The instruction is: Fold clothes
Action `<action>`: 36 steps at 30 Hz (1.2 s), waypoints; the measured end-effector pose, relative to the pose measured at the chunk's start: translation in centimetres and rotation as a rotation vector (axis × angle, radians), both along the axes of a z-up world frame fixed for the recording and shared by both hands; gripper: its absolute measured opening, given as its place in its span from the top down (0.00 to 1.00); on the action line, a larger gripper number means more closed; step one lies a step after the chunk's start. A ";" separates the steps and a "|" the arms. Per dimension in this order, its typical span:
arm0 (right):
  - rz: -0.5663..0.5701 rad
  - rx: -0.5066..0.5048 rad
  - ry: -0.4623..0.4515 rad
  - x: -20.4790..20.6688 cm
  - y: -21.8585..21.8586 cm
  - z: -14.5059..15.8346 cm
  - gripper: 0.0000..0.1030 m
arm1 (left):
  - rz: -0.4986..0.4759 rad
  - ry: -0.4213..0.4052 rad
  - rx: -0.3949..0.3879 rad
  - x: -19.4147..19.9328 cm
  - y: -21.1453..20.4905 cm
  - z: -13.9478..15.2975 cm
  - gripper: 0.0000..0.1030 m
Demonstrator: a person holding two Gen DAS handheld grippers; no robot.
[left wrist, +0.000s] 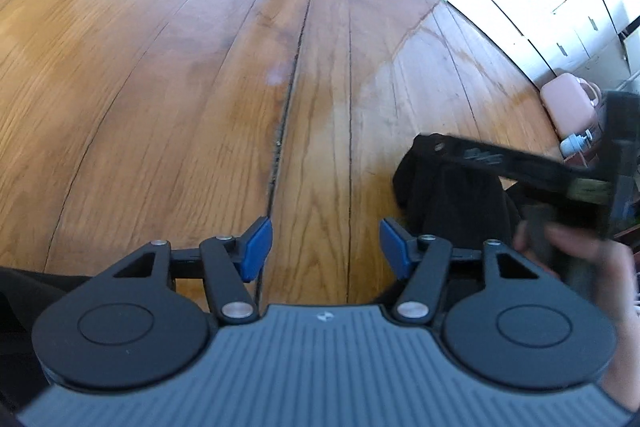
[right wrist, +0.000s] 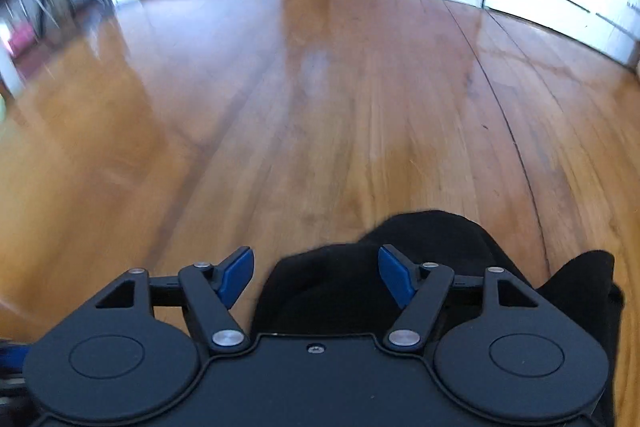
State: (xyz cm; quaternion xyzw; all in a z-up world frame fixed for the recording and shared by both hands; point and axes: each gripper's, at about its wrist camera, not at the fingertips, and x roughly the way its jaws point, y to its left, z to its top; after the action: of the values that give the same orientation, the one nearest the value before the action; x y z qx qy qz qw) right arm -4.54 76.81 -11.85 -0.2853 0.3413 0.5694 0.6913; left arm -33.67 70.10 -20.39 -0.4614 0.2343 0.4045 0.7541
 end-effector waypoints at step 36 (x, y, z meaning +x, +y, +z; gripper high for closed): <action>0.066 0.224 0.052 3.6 -20.6 4.1 0.46 | -0.326 0.065 0.015 6.6 -6.0 -0.2 0.35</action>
State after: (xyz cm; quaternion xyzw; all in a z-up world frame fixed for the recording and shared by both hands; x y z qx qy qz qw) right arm -0.95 56.23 -7.75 -0.2025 0.2841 0.6336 0.6906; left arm -27.08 64.07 -20.57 -0.3981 0.3274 0.2935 0.8051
